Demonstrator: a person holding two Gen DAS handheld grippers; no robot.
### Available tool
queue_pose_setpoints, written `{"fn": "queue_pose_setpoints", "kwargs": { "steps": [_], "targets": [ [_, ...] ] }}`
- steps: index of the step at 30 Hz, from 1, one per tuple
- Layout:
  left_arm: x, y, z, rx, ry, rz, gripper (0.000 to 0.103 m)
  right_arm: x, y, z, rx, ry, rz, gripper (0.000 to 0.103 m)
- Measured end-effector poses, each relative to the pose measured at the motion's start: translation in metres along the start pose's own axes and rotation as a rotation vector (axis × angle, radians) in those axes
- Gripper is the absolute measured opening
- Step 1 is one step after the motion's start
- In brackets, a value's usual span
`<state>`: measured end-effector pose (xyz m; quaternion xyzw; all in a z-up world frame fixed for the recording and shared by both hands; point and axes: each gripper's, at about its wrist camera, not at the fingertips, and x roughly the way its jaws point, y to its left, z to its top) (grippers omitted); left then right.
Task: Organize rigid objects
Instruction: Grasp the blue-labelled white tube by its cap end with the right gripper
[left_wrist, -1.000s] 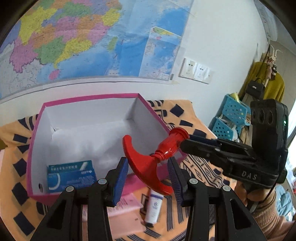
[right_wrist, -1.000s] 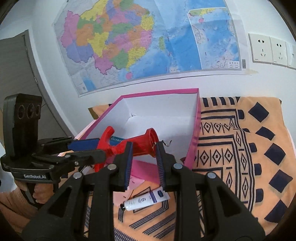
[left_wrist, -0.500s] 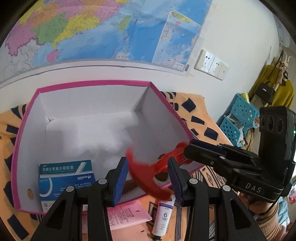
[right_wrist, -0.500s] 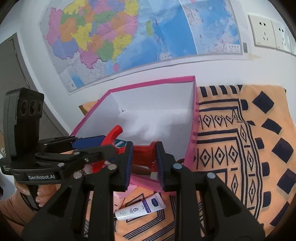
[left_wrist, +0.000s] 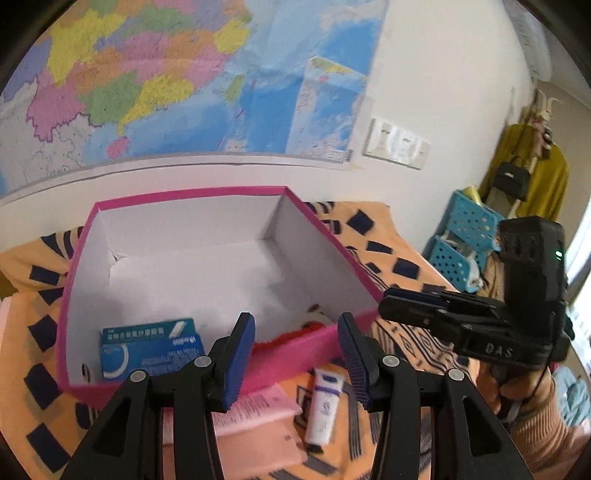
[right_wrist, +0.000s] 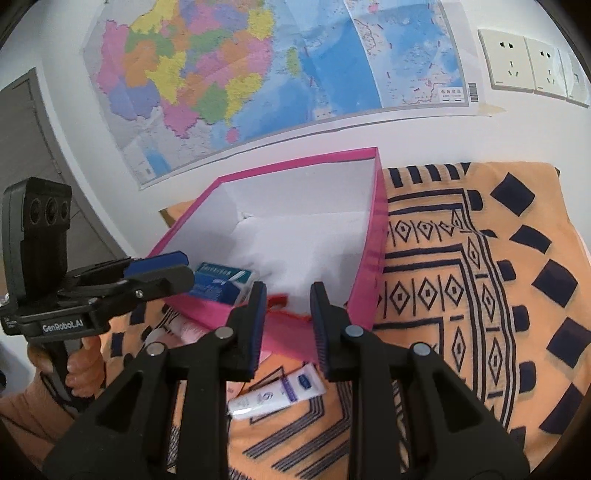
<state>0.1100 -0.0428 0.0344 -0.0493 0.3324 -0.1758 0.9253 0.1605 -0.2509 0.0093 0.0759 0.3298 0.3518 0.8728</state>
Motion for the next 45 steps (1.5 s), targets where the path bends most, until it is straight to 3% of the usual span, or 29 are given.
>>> {"fn": "queue_pose_setpoints", "kwargs": {
  "steps": [3, 8, 12, 16, 20, 23, 33, 45],
  "targets": [
    [-0.009, -0.005, -0.013, 0.011, -0.004, -0.026, 0.051, -0.006, 0.002, -0.011, -0.002, 0.011, 0.034, 0.027],
    [-0.003, -0.016, -0.045, 0.019, 0.053, -0.027, 0.051, 0.004, 0.000, -0.034, 0.005, 0.079, 0.048, 0.028],
    [0.013, -0.017, -0.070, -0.014, 0.124, -0.046, 0.051, 0.020, -0.008, -0.054, 0.034, 0.144, 0.044, 0.028],
    [0.029, -0.012, -0.089, -0.080, 0.190, -0.072, 0.051, 0.036, -0.016, -0.067, 0.056, 0.197, 0.027, 0.037],
    [0.037, -0.014, -0.100, -0.103, 0.222, -0.084, 0.050, 0.046, -0.021, -0.070, 0.059, 0.219, 0.004, 0.038],
    [0.039, -0.017, -0.104, -0.113, 0.235, -0.092, 0.048, 0.055, -0.025, -0.068, 0.066, 0.229, -0.002, 0.038],
    [0.049, -0.016, -0.109, -0.158, 0.277, -0.079, 0.029, 0.075, -0.025, -0.067, 0.025, 0.256, -0.001, 0.038],
    [0.052, -0.014, -0.107, -0.148, 0.281, -0.072, 0.029, 0.046, -0.021, -0.087, -0.004, 0.267, -0.006, 0.038]
  ]
}}
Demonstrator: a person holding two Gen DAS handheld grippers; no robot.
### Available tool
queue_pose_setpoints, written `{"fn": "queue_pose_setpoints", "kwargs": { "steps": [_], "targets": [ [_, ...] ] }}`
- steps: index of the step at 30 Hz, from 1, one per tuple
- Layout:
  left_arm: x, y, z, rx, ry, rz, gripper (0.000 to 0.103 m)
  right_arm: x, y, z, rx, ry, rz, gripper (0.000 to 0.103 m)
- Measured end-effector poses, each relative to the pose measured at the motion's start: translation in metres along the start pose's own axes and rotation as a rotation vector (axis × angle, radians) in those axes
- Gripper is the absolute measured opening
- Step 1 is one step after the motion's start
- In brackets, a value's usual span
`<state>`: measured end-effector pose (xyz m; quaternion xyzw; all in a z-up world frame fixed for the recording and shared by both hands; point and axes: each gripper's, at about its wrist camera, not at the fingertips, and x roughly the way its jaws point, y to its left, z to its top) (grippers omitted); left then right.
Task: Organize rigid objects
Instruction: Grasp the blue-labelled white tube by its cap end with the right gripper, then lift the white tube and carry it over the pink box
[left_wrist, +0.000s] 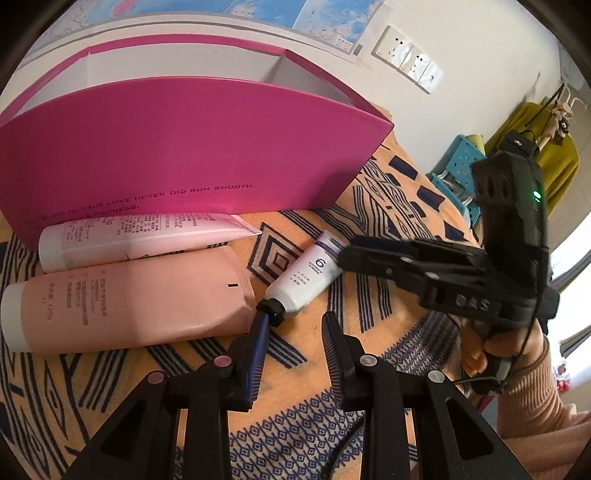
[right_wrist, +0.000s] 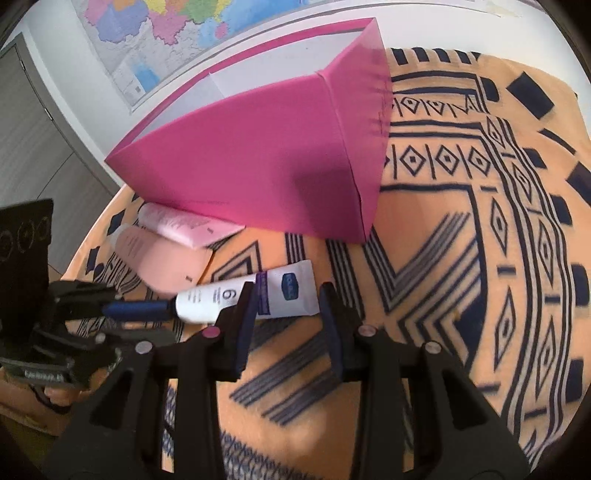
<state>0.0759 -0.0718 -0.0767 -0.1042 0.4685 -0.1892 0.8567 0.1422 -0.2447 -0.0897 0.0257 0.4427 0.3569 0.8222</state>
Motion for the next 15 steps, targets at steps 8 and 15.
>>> {"fn": "queue_pose_setpoints", "kwargs": {
  "steps": [8, 15],
  "targets": [
    [0.001, -0.006, -0.002, 0.026, -0.019, 0.049, 0.029, -0.020, -0.003, -0.023, 0.059, -0.020, 0.050, 0.038],
    [-0.002, -0.002, -0.001, 0.019, -0.023, 0.061, 0.029, -0.020, -0.010, -0.028, 0.111, -0.046, 0.036, 0.038]
  ]
}}
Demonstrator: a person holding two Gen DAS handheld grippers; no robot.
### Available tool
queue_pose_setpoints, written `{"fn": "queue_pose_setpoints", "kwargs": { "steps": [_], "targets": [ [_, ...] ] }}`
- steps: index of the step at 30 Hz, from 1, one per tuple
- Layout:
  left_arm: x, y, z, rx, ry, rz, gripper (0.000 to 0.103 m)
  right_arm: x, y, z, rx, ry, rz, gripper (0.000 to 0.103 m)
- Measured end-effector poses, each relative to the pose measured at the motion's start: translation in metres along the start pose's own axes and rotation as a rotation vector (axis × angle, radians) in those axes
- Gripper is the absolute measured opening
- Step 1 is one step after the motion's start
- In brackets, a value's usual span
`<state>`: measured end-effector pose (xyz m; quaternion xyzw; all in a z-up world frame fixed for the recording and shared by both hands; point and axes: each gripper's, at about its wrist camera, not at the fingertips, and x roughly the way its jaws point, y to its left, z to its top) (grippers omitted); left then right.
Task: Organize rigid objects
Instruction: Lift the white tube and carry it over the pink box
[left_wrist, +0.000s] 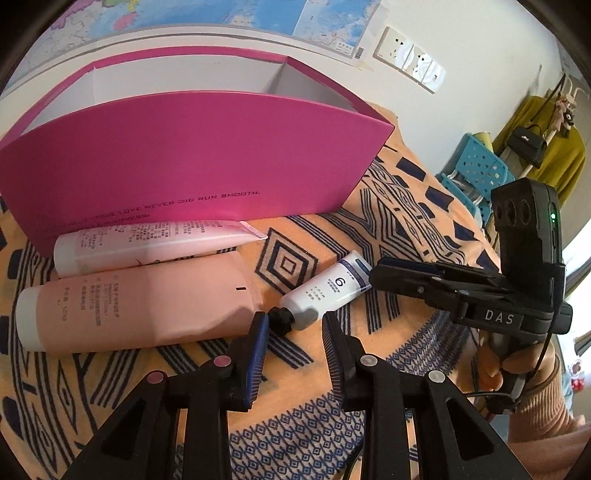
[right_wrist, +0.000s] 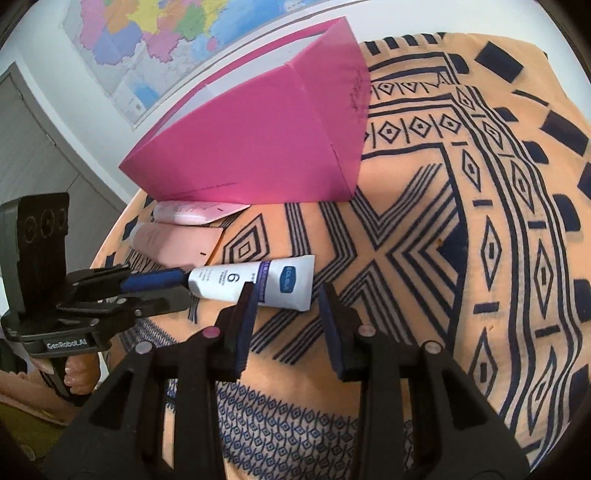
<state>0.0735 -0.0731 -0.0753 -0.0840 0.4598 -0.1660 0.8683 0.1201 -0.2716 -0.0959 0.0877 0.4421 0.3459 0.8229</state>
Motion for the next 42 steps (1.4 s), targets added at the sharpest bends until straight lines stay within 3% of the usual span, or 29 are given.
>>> {"fn": "queue_pose_setpoints", "kwargs": {
  "steps": [17, 42],
  "targets": [
    [-0.003, -0.004, 0.000, -0.005, -0.001, -0.003, 0.029, 0.005, 0.014, 0.001, -0.038, 0.004, 0.000, 0.040],
    [-0.047, -0.014, 0.009, 0.028, -0.111, -0.008, 0.029, -0.041, 0.045, 0.013, -0.115, -0.118, -0.001, 0.040]
  ]
}}
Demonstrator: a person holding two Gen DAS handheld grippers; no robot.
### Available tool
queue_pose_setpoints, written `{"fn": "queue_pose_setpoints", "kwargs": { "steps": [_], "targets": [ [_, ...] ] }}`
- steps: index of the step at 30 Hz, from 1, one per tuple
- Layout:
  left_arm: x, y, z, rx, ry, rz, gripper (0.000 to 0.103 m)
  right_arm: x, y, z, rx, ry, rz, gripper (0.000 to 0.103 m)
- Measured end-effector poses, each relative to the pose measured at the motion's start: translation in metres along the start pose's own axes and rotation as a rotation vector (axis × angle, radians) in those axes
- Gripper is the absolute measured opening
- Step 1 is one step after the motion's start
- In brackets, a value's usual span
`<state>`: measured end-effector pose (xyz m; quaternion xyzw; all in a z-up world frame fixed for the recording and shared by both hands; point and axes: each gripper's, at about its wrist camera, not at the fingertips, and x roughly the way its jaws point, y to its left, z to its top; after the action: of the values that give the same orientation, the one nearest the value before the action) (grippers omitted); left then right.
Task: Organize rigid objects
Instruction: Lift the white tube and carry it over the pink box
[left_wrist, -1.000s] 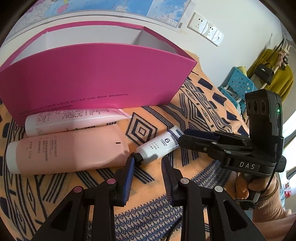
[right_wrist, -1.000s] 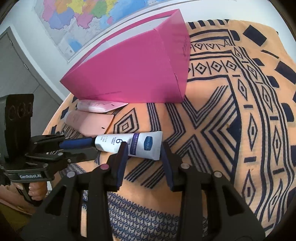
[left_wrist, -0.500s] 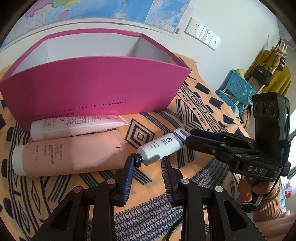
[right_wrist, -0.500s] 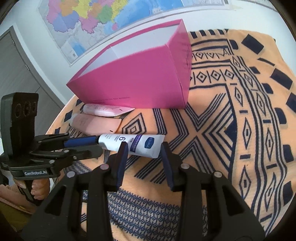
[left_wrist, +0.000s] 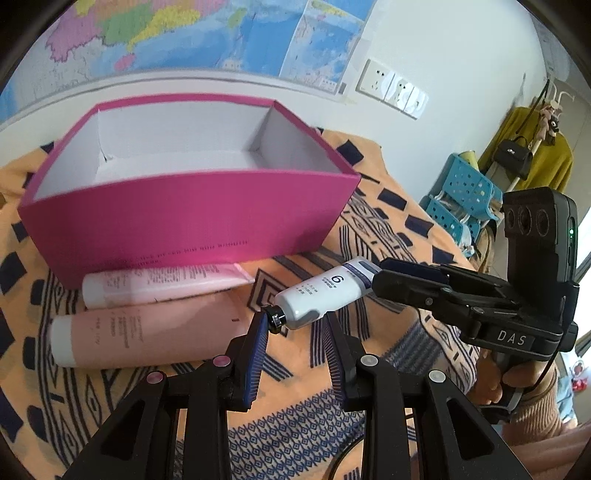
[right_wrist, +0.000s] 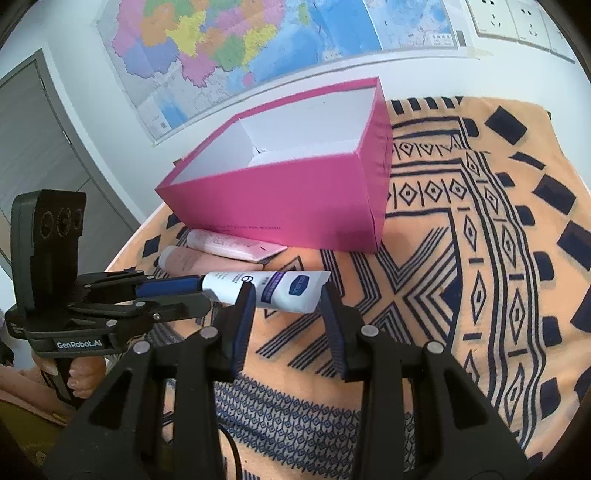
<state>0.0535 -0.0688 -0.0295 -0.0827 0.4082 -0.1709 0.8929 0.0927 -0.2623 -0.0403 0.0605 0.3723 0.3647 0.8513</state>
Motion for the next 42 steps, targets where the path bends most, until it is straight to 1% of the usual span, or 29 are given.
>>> {"fn": "queue_pose_setpoints", "kwargs": {
  "steps": [8, 12, 17, 23, 31, 42],
  "targets": [
    [-0.017, -0.004, 0.018, 0.038, -0.061, 0.018, 0.029, -0.009, 0.008, 0.015, -0.029, -0.039, 0.003, 0.040],
    [-0.021, -0.005, 0.029, 0.046, -0.080, 0.008, 0.032, -0.014, 0.012, 0.026, -0.051, -0.064, -0.005, 0.040],
    [-0.025, -0.005, 0.042, 0.065, -0.109, 0.034, 0.032, -0.018, 0.016, 0.042, -0.076, -0.094, -0.002, 0.040],
    [-0.026, -0.003, 0.057, 0.074, -0.133, 0.048, 0.032, -0.020, 0.017, 0.060, -0.092, -0.127, 0.006, 0.040],
    [-0.024, -0.001, 0.076, 0.089, -0.153, 0.063, 0.032, -0.016, 0.013, 0.076, -0.095, -0.141, -0.013, 0.040],
    [-0.020, 0.003, 0.090, 0.104, -0.176, 0.083, 0.032, -0.004, 0.007, 0.083, -0.080, -0.131, -0.021, 0.040]
  ]
}}
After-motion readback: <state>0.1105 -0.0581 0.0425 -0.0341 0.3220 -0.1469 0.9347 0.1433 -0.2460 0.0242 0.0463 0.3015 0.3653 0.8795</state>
